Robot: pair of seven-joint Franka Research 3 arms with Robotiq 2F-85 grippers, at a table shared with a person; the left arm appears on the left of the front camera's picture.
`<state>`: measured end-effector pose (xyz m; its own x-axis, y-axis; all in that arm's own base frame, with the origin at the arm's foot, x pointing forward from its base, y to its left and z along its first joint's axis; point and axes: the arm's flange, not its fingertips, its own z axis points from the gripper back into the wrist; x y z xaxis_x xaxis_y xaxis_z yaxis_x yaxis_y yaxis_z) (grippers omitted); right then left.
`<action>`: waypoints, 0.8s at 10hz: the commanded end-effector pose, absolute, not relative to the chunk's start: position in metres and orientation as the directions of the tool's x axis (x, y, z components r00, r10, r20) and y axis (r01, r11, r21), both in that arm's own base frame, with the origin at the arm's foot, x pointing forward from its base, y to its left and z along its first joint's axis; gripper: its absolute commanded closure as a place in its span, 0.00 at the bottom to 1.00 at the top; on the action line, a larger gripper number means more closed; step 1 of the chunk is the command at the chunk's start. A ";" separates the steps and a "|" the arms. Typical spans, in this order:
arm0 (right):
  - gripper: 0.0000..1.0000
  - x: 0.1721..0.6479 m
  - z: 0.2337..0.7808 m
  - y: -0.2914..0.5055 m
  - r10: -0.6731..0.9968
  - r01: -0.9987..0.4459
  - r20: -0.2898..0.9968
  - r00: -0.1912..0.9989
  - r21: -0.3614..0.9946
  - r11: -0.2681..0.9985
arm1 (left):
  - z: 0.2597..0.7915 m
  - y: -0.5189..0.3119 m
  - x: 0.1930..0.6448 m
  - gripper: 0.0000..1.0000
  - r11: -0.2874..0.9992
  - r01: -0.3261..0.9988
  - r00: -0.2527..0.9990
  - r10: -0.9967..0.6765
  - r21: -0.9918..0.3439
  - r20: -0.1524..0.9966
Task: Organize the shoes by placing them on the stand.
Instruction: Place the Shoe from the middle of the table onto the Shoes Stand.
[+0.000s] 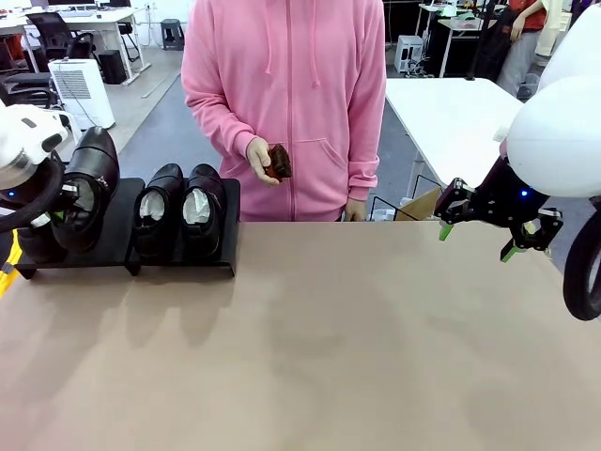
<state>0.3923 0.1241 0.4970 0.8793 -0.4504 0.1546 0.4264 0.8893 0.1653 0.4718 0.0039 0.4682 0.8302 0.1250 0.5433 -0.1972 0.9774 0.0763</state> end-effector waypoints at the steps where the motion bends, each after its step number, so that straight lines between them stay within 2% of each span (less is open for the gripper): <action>1: 0.00 0.393 0.498 0.122 -0.435 0.409 0.157 0.887 0.175 0.896 | 0.467 0.005 0.477 1.00 0.982 -0.179 0.818 0.119 0.053 0.563; 8: 0.00 0.393 0.498 0.122 -0.435 0.409 0.157 0.887 0.175 0.896 | 0.441 0.018 0.504 1.00 0.986 -0.163 0.822 0.158 -0.041 0.547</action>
<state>0.3923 0.1241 0.4970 0.8793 -0.4504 0.1546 0.4264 0.8893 0.1653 0.5005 0.0119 0.4334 0.8281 0.1645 0.5358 -0.1845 0.9827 -0.0165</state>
